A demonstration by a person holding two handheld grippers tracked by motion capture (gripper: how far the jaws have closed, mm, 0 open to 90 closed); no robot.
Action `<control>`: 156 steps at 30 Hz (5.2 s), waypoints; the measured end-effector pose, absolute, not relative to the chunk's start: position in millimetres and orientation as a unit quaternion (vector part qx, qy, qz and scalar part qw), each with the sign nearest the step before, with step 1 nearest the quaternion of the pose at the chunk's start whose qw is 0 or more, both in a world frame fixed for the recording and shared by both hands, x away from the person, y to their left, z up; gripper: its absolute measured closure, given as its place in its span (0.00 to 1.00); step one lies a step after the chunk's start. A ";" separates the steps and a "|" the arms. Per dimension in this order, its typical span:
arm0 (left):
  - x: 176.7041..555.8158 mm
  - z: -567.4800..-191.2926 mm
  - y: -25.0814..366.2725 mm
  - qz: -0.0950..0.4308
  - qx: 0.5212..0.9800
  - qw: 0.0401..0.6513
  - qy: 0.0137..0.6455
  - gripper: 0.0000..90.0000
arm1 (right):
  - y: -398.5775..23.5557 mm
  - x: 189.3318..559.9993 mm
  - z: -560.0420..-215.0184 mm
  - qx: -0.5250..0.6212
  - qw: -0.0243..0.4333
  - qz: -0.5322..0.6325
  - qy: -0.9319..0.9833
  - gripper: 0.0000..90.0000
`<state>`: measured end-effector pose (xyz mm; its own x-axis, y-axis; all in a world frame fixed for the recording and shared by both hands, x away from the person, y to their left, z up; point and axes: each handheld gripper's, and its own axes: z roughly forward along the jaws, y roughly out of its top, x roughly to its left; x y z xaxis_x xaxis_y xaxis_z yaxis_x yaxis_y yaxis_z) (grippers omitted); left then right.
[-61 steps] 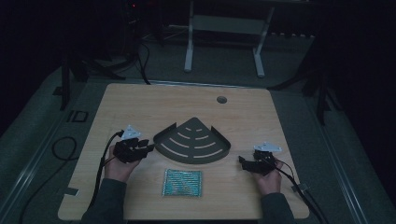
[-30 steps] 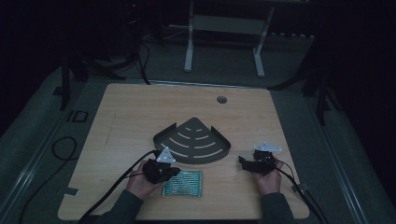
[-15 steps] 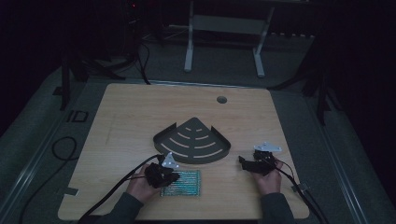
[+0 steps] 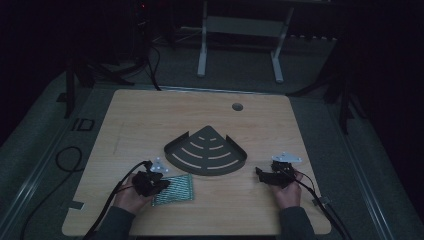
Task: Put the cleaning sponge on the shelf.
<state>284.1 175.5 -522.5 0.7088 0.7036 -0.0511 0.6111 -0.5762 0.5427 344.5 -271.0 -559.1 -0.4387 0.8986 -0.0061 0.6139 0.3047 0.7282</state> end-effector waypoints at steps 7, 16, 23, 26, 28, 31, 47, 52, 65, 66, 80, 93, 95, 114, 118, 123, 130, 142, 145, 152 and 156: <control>280.1 -521.9 207.6 0.097 0.862 0.261 0.423 1.00 | -271.0 344.5 -559.1 0.485 0.213 0.335 0.779 0.22; 268.7 -520.8 212.6 0.085 0.861 0.261 0.429 0.98 | -271.0 344.5 -559.1 0.485 0.212 0.335 0.779 0.22; 274.7 -512.0 211.9 0.086 0.863 0.266 0.421 0.86 | -271.0 344.5 -559.1 0.485 0.212 0.335 0.779 0.22; 284.9 -505.3 213.6 0.087 0.865 0.265 0.417 0.84 | -271.0 344.5 -559.1 0.485 0.212 0.335 0.779 0.22; 292.6 -501.7 214.9 0.085 0.867 0.264 0.414 0.83 | -270.9 344.5 -559.1 0.486 0.212 0.335 0.779 0.22; 304.5 -500.0 217.1 0.075 0.871 0.260 0.409 0.85 | -271.0 344.6 -559.1 0.485 0.213 0.335 0.779 0.22; 327.5 -510.3 222.5 0.031 0.880 0.231 0.413 0.89 | -270.9 344.6 -559.2 0.486 0.212 0.335 0.779 0.22; 329.4 -512.6 224.2 0.019 0.879 0.236 0.415 0.87 | -270.9 344.6 -559.2 0.485 0.213 0.335 0.779 0.22; 339.6 -520.7 225.4 -0.016 0.878 0.209 0.431 0.84 | -270.9 344.5 -559.2 0.485 0.212 0.335 0.779 0.22; 339.6 -520.7 225.4 -0.016 0.878 0.209 0.431 0.85 | -270.9 344.5 -559.2 0.485 0.212 0.335 0.779 0.22; 341.1 -519.6 215.4 -0.024 0.884 0.182 0.429 0.99 | -270.9 344.5 -559.2 0.485 0.213 0.335 0.779 0.22; 341.5 -512.4 214.5 -0.048 0.887 0.180 0.422 1.00 | -270.9 344.6 -559.2 0.485 0.212 0.335 0.779 0.22; 342.0 -510.8 215.0 -0.047 0.890 0.175 0.419 1.00 | -270.9 344.6 -559.2 0.486 0.212 0.335 0.779 0.22; 344.6 -483.0 219.3 -0.025 0.888 0.188 0.420 1.00 | -270.9 344.6 -559.2 0.485 0.213 0.335 0.779 0.22; 345.4 -479.2 220.1 -0.023 0.887 0.192 0.420 1.00 | -270.9 344.6 -559.2 0.485 0.213 0.335 0.779 0.22; 346.1 -469.5 222.2 -0.011 0.884 0.201 0.421 1.00 | -270.9 344.6 -559.2 0.485 0.213 0.335 0.779 0.22; 346.3 -461.6 224.0 -0.002 0.882 0.208 0.422 1.00 | -270.9 344.6 -559.2 0.485 0.212 0.335 0.779 0.22; 348.9 -452.1 222.1 0.007 0.883 0.213 0.419 1.00 | -270.9 344.6 -559.2 0.486 0.212 0.335 0.779 0.22; 350.0 -448.1 221.3 0.010 0.883 0.213 0.418 1.00 | -270.9 344.6 -559.2 0.486 0.212 0.335 0.779 0.22; 353.2 -438.9 219.4 0.015 0.884 0.217 0.414 1.00 | -270.9 344.6 -559.2 0.486 0.212 0.335 0.779 0.22; 354.5 -433.9 219.3 0.018 0.883 0.220 0.414 1.00 | -270.9 344.6 -559.2 0.486 0.212 0.335 0.779 0.22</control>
<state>354.5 219.3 -433.9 0.6566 0.7392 -0.1498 0.7232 -0.5607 0.4033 344.6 -270.9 -559.2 -0.4375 0.8992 -0.0045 0.6144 0.3026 0.7287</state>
